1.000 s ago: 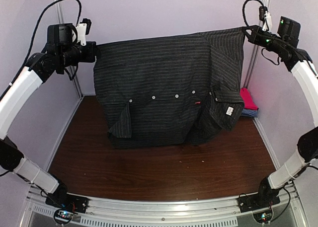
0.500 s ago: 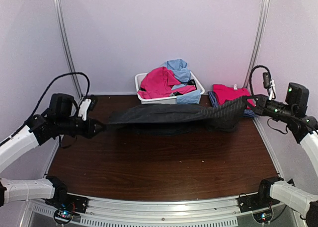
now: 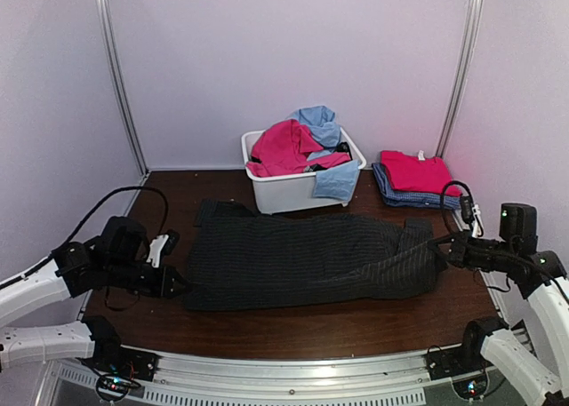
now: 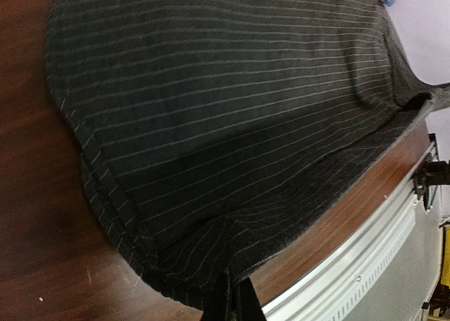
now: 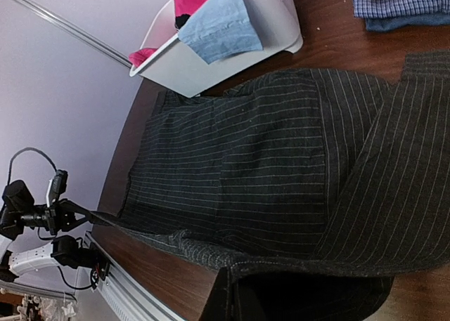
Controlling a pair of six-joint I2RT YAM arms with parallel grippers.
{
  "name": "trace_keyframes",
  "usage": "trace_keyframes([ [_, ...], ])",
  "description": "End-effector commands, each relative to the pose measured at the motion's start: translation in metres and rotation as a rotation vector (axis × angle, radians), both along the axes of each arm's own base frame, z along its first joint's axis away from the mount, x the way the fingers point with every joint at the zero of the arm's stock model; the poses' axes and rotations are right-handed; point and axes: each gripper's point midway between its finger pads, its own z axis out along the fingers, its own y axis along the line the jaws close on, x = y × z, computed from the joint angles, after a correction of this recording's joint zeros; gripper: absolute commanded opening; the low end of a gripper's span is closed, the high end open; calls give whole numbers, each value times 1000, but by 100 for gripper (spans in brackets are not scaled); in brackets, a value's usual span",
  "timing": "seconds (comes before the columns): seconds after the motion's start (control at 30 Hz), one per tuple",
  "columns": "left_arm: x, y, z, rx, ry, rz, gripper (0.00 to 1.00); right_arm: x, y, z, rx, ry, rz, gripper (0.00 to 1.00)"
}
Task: Fold and stack the mixed laundry pile
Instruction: Flatten out the crumpled shirt at the center of the board, then fold the flattened shirt at the center of the board.
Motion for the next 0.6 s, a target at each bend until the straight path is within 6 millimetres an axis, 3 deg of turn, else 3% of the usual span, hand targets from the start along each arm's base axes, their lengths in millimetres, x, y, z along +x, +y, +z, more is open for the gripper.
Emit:
trace_keyframes([
  [0.0, 7, 23, -25, 90, 57, 176, 0, 3, -9, -27, 42, 86, -100, 0],
  [0.13, 32, 30, -21, 186, 3, 239, 0, 24, -10, -38, 35, 89, -109, 0],
  [0.4, 54, 23, -38, 273, 4, 228, 0, 53, -4, -61, -2, 132, -50, 0],
  [0.5, 59, 15, -44, 269, 5, 198, 0, 65, 1, -59, -2, 110, -14, 0],
  [0.57, 59, 7, -48, 261, 9, 154, 0, 75, 9, -46, 4, 58, 24, 0],
])
